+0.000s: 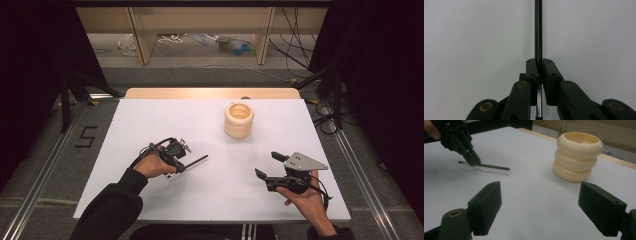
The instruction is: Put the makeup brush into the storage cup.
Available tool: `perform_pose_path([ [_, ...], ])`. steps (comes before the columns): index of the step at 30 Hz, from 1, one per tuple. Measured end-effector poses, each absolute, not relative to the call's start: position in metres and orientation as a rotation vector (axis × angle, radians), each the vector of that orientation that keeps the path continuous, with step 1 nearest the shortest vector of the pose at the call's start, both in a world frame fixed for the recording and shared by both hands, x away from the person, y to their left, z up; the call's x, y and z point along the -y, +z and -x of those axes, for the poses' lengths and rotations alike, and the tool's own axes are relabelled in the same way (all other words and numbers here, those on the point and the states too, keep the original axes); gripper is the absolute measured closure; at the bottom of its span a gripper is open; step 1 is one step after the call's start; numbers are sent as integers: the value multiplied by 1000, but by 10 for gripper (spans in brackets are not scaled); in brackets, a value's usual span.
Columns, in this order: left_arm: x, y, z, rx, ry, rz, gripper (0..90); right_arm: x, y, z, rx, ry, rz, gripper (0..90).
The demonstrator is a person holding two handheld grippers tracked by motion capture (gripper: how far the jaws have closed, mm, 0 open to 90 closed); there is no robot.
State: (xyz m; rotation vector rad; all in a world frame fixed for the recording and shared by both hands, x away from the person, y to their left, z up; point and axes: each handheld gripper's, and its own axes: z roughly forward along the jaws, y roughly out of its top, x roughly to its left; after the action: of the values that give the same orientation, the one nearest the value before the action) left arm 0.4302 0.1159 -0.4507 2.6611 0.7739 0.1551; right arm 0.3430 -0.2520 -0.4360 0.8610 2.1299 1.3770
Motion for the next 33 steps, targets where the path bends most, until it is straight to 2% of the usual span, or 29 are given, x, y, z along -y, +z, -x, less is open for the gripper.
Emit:
perform_pose_path([
  [11, -103, -443, -422, -691, 122, -2687, 837, 238, -434, -340, -2161, 1345, -749, 198],
  [23, -78, -427, -403, -536, 115, -2693, 837, 196, -436, -337, -2246, 1247, -483, 198],
  [33, -70, -424, -398, -464, 58, -2716, 837, 156, -441, -335, -2310, 1121, -209, 213],
])
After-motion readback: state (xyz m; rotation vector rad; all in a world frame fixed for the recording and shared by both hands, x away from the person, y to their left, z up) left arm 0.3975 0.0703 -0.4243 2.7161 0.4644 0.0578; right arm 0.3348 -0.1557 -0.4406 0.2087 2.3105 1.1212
